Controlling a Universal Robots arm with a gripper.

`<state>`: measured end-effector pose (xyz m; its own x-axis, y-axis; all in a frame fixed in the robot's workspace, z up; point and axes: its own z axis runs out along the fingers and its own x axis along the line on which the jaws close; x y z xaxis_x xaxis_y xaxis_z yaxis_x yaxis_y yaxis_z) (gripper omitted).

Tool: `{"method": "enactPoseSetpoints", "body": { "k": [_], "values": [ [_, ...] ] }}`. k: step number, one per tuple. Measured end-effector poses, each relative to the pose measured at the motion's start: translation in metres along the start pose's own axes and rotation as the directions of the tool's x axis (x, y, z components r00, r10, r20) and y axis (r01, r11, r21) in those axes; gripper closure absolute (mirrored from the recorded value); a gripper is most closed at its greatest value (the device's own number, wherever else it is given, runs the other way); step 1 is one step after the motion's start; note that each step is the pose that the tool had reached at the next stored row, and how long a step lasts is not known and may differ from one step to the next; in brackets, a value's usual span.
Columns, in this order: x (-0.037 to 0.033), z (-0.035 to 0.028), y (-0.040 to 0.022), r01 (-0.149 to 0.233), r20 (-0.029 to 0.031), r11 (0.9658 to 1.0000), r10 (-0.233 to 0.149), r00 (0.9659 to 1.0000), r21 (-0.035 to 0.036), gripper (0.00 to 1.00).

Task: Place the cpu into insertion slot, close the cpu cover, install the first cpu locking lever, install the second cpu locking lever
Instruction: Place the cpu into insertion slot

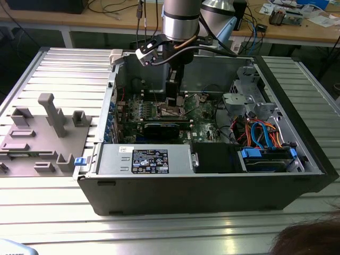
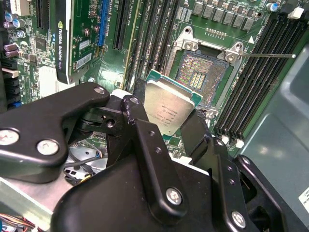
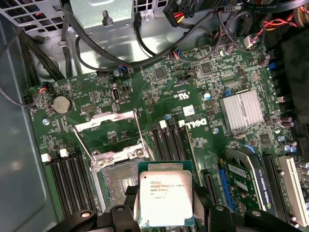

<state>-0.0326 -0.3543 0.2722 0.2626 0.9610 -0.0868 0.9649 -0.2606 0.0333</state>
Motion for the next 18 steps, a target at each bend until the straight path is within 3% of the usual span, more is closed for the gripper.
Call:
{"method": "enactPoseSetpoints", "body": {
  "k": [18],
  "values": [
    [0.0000,0.0001,0.0000,-0.010,0.0004,0.9999,0.010,0.9999,0.0008,0.46]
  ]
}}
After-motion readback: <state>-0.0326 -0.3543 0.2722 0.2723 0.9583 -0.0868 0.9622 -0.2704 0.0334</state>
